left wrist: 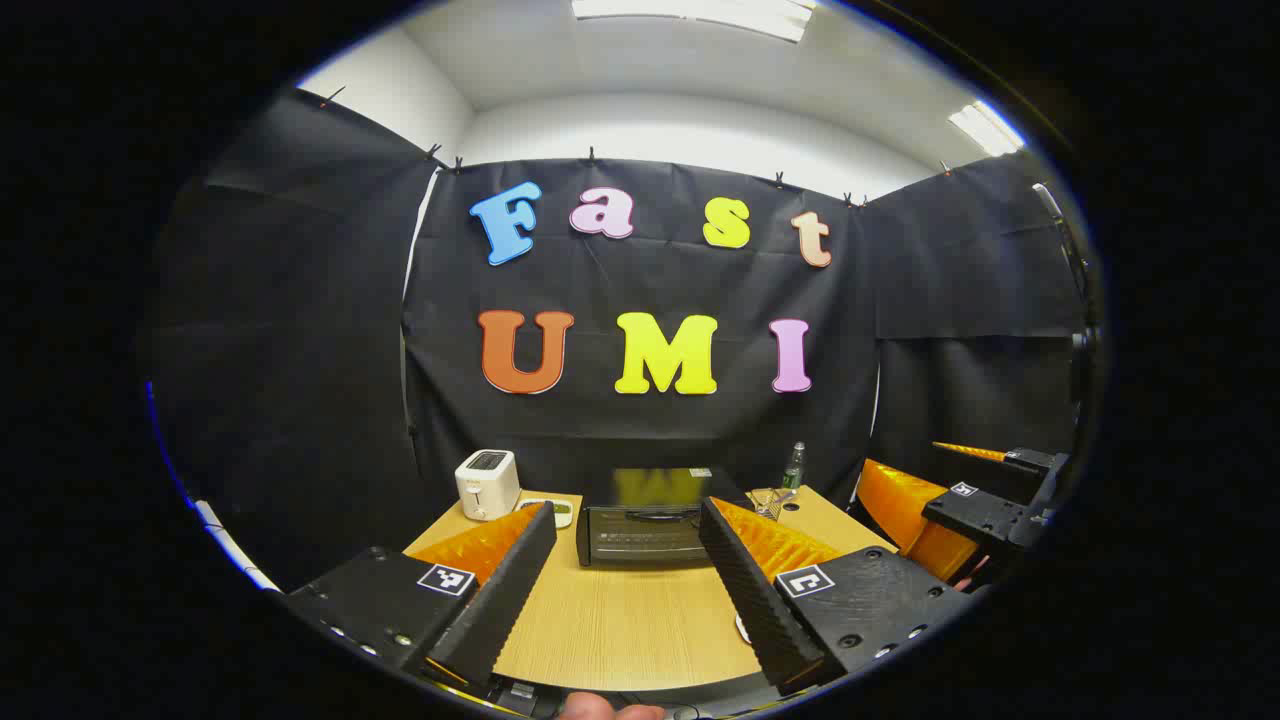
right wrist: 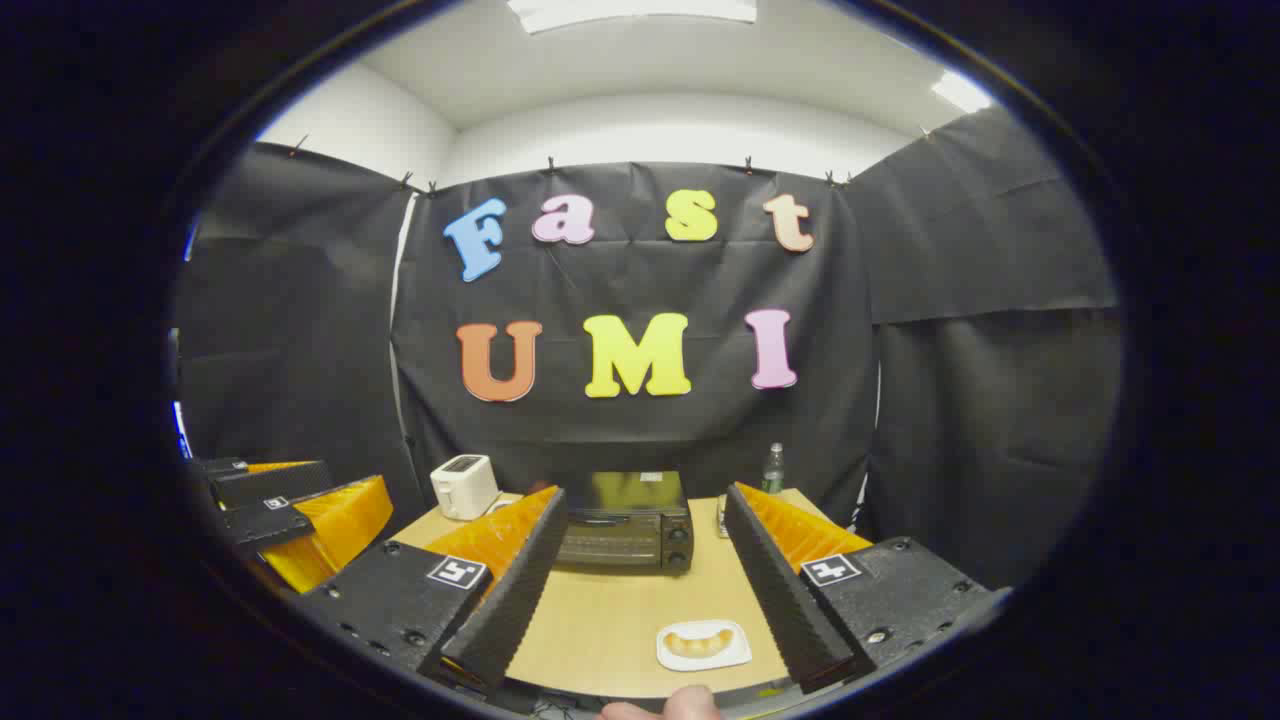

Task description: Open the electric oven with the left hand, put the food in, and close the electric oven.

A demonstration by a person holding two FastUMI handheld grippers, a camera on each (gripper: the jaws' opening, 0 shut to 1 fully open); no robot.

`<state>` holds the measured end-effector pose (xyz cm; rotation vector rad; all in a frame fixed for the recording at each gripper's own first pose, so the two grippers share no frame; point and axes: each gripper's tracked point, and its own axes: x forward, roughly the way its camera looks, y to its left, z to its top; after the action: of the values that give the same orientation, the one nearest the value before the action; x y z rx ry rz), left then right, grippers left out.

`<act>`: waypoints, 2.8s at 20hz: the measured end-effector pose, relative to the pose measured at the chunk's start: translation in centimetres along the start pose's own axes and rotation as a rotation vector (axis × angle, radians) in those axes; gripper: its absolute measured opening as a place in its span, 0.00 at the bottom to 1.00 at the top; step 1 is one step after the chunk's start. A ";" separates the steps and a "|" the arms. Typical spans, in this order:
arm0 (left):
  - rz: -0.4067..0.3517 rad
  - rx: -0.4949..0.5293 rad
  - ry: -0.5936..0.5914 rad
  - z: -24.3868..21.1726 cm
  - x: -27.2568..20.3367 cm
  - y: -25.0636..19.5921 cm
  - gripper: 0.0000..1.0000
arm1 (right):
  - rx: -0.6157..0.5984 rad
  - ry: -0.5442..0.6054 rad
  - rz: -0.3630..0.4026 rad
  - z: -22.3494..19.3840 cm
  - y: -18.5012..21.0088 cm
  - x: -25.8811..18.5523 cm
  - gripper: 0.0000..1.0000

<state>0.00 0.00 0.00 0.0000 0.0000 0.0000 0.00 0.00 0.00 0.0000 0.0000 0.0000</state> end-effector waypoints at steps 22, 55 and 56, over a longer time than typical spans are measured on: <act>-0.003 0.003 0.019 -0.4 1.4 -0.2 0.94 | 0.007 0.010 -0.015 0.4 -0.4 1.5 0.96; -0.038 -0.012 0.373 -16.3 33.5 -5.6 0.94 | 0.016 0.164 -0.371 -4.1 -22.7 9.2 0.97; -0.031 -0.004 0.381 -16.8 34.3 -5.3 0.94 | 0.013 0.174 -0.379 -4.5 -22.9 9.2 0.97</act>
<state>34.35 -5.27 -16.79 -0.0044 0.3806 -0.0313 9.17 -22.93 -4.45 0.0134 0.1744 -0.3791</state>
